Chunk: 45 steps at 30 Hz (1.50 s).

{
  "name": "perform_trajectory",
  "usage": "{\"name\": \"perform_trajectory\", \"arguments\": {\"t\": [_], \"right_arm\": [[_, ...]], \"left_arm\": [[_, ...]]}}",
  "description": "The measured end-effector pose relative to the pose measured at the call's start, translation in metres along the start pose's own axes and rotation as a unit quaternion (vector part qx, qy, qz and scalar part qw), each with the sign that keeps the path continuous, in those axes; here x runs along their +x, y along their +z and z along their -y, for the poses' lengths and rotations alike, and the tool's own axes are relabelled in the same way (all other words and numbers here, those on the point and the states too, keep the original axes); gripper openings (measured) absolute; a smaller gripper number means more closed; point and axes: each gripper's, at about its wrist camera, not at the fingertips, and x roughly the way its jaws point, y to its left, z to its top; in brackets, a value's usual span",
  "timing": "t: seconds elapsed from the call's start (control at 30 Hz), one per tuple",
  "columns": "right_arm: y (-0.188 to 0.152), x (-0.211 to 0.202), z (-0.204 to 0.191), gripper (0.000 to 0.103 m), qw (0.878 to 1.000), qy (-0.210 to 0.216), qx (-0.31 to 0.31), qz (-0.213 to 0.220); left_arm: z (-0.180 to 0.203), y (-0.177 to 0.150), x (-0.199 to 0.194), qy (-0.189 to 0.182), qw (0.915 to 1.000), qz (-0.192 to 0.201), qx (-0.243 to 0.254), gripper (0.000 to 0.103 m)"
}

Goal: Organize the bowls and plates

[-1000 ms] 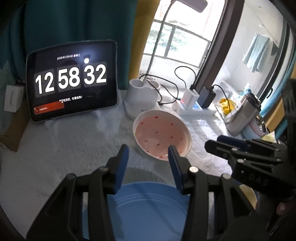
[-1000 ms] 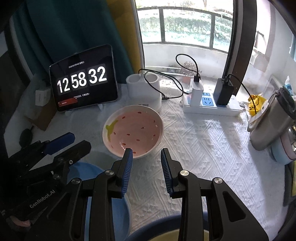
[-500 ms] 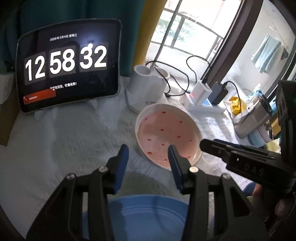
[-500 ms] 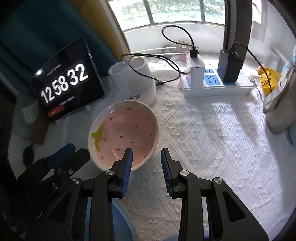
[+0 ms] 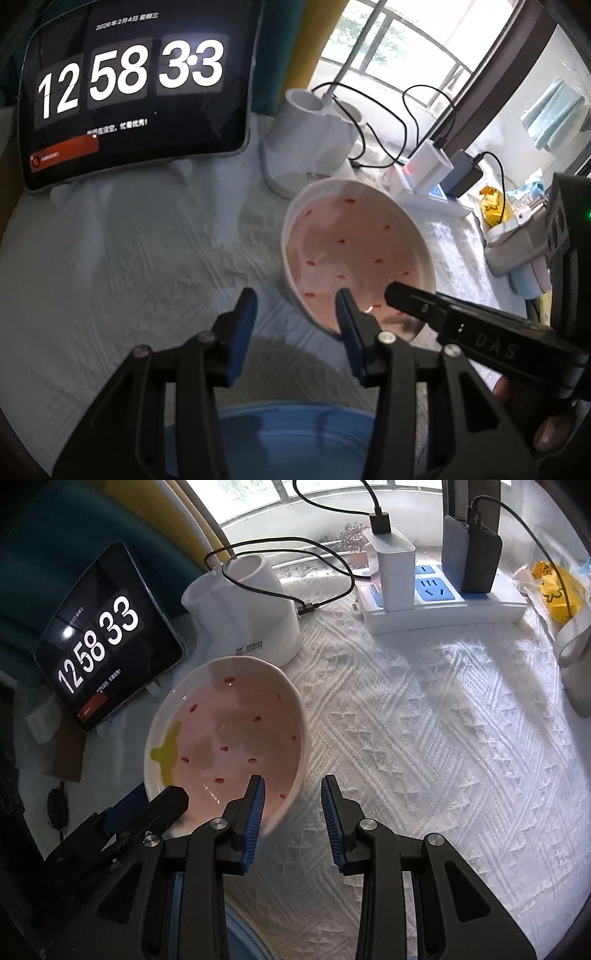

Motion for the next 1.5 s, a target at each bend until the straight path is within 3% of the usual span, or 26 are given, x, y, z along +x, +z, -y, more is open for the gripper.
{"name": "perform_trajectory", "arguments": {"t": [0.47, 0.63, 0.77, 1.5], "right_arm": [[-0.001, 0.004, -0.014, 0.027, 0.999, 0.001, -0.039, 0.003], [-0.003, 0.003, -0.019, 0.025, 0.999, -0.006, -0.051, 0.012], [-0.004, 0.000, -0.020, 0.023, 0.998, -0.008, -0.054, 0.020], [-0.019, -0.043, -0.034, 0.023, 0.995, -0.004, -0.071, 0.077]], "left_arm": [[-0.001, -0.004, 0.008, -0.004, 0.9998, 0.014, 0.011, 0.044], [0.006, -0.008, 0.005, -0.007, 0.9992, 0.024, 0.031, 0.036], [0.009, -0.010, 0.005, -0.003, 0.9989, 0.031, 0.037, 0.036], [0.016, -0.018, -0.049, -0.012, 0.9934, 0.102, 0.051, 0.035]]}}
